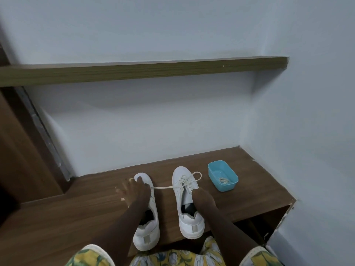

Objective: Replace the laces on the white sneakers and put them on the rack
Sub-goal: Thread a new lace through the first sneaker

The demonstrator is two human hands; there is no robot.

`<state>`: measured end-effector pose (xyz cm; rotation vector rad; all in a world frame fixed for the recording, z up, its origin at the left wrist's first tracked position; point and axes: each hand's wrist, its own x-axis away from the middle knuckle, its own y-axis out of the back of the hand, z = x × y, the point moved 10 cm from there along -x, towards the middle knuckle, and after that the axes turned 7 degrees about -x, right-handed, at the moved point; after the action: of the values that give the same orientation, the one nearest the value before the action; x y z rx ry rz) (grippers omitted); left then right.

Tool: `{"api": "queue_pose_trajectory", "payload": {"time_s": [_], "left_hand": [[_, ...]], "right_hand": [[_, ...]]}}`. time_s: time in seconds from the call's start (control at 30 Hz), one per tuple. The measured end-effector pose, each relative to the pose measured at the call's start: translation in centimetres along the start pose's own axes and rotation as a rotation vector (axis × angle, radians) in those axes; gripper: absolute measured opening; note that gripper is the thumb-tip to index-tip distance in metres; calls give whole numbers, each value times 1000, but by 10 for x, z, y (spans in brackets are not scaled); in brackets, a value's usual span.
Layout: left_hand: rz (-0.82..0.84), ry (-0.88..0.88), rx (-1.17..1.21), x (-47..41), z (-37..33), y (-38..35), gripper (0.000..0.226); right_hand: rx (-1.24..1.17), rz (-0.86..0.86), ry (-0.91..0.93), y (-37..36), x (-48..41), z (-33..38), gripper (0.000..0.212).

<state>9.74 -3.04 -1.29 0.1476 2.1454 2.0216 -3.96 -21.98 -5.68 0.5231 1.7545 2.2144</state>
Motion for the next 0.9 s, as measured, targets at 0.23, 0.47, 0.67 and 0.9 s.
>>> {"api": "queue_pose_trajectory", "payload": {"time_s": [0.23, 0.47, 0.67, 0.9], "left_hand": [[93, -440, -70, 27, -97, -22, 38], [182, -336, 125, 31, -104, -26, 28], [123, -119, 86, 16, -65, -15, 28], [53, 84, 2, -25, 6, 3, 26]], "right_hand": [[1, 1, -34, 1, -1, -1, 29], [-3, -4, -53, -1, -2, -3, 27], [-8, -22, -49, 1, -3, -1, 27], [-28, -28, -50, 3, 1, -2, 27]]}}
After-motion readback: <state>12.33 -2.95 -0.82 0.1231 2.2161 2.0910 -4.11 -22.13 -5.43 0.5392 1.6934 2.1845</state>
